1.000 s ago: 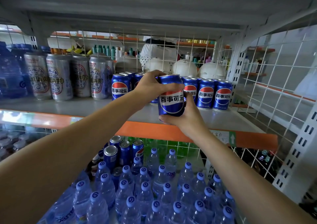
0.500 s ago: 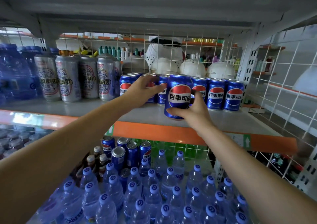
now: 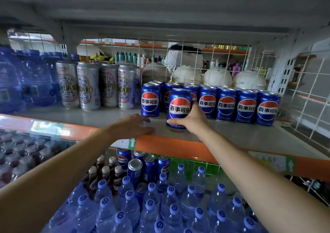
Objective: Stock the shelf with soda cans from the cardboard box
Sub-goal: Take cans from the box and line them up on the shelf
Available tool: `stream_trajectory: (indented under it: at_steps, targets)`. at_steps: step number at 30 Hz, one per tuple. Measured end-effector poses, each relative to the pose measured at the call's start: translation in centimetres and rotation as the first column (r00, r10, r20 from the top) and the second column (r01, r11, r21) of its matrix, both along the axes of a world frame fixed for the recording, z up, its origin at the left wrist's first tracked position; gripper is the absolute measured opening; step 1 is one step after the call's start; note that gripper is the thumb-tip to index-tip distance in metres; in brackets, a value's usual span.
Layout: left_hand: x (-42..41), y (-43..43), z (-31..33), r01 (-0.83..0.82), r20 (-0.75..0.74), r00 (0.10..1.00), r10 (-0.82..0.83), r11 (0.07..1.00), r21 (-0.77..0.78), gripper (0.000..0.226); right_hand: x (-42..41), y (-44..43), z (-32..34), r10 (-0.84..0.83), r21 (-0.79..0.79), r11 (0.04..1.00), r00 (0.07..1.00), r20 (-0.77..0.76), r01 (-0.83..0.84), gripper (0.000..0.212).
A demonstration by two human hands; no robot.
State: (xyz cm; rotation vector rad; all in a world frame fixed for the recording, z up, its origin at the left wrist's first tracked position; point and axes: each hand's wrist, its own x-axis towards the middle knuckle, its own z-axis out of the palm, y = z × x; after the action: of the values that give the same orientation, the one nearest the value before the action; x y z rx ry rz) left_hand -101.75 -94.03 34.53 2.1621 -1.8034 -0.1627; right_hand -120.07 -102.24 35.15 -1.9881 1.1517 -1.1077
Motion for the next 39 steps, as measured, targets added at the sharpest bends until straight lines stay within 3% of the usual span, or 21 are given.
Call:
stream_trajectory:
  at_steps: [9, 15, 18, 32, 39]
  targets:
    - [0.2, -0.5, -0.1, -0.016, 0.050, 0.999, 0.015, 0.999, 0.035, 0.047, 1.7, -1.3, 0.1, -0.015, -0.031, 0.999, 0.989, -0.147, 0.011, 0.095]
    - [0.7, -0.5, -0.3, 0.009, 0.077, 0.997, -0.014, 0.998, 0.059, 0.049, 0.9, -2.4, -0.6, 0.054, 0.114, 0.993, 0.992, -0.115, -0.041, 0.084]
    - [0.7, -0.3, -0.2, 0.046, 0.113, 0.992, -0.058, 0.994, 0.104, 0.058, 0.5, -2.7, -0.5, 0.044, 0.111, 0.993, 0.991, -0.127, -0.030, 0.075]
    - [0.2, 0.2, 0.0, 0.027, 0.062, 0.998, -0.031, 0.998, 0.058, 0.049, 3.0, -4.8, 0.6, 0.011, 0.090, 0.996, 0.984, -0.180, 0.006, 0.085]
    - [0.1, 0.4, 0.1, 0.005, 0.058, 0.998, -0.008, 0.999, 0.052, 0.048, 3.7, -5.2, 0.9, -0.013, 0.118, 0.992, 0.983, -0.183, 0.035, 0.078]
